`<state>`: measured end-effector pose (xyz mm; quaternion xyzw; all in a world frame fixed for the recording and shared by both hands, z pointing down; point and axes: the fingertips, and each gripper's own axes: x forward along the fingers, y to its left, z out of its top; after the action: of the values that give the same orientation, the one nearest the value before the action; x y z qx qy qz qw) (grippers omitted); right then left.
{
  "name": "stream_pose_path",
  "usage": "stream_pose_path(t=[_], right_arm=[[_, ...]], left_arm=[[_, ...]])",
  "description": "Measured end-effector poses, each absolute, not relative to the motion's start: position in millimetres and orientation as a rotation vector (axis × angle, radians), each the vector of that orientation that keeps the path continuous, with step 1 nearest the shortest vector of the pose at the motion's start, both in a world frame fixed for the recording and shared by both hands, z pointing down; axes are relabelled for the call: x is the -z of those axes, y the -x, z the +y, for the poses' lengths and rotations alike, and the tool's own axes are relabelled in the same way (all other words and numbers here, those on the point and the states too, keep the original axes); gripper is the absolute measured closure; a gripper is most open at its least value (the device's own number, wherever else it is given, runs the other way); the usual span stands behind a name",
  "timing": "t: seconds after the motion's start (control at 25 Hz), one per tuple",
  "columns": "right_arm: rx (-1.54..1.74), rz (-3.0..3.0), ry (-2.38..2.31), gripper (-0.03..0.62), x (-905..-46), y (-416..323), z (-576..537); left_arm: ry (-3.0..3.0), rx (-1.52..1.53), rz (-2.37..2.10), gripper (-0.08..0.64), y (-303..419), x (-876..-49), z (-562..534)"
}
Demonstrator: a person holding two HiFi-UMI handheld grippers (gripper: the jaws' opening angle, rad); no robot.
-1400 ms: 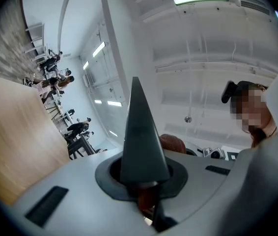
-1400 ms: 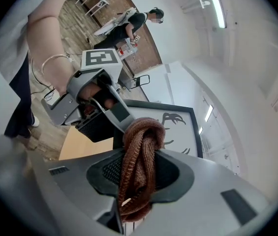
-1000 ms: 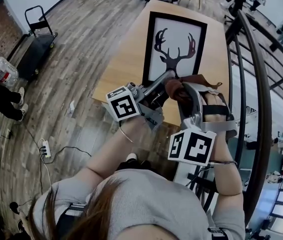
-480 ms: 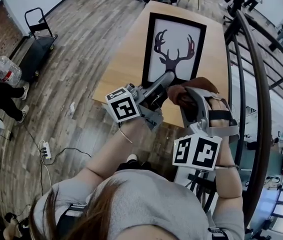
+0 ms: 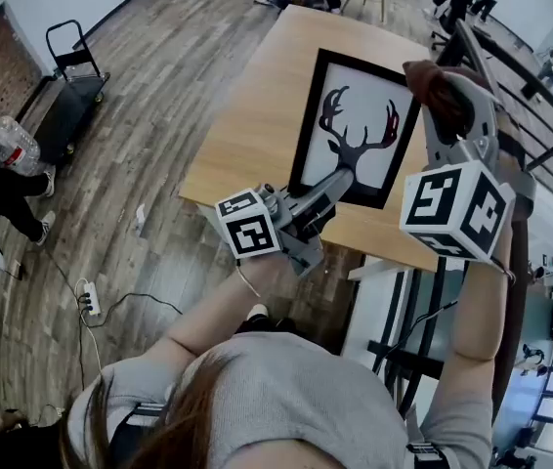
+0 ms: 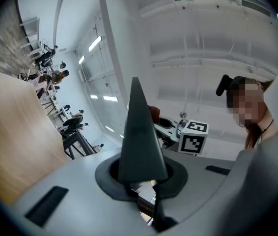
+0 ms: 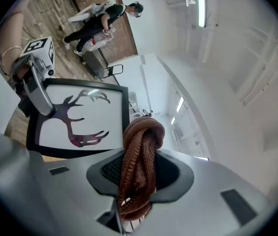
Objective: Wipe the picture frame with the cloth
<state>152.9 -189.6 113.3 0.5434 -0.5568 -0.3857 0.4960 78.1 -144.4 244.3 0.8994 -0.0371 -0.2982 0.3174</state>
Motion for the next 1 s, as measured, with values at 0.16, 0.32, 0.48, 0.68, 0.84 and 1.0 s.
stream_pose_path(t=[0.16,0.32,0.48,0.68,0.84,1.0], right_arm=[[0.923,-1.314,-1.264,0.459,-132.9,-154.4,-201.0],[0.909,-1.345,-1.233,0.459,-152.5,-150.9,-188.6],[0.893,-1.367,-1.174,0.459,-172.3,-143.7,-173.0],[0.869,-1.379,-1.142,0.459,-192.1,-140.5,-161.1],[0.841,-1.416,-1.116,0.459,-214.1,-137.3,-147.1],[0.805,-1.464,-1.094,0.459,-238.3,-129.9,-129.5]], left_arm=[[-2.370,0.786,-0.097,0.543,-77.4,-243.5,-143.8],[-2.371,0.782,-0.113,0.543,-77.2,-244.5,-144.9],[-2.361,0.793,-0.114,0.543,-77.5,-243.9,-144.3],[-2.374,0.787,-0.127,0.543,-77.3,-243.8,-145.2],[-2.365,0.805,-0.137,0.543,-76.6,-245.8,-146.9],[-2.366,0.829,-0.153,0.543,-74.9,-245.3,-147.5]])
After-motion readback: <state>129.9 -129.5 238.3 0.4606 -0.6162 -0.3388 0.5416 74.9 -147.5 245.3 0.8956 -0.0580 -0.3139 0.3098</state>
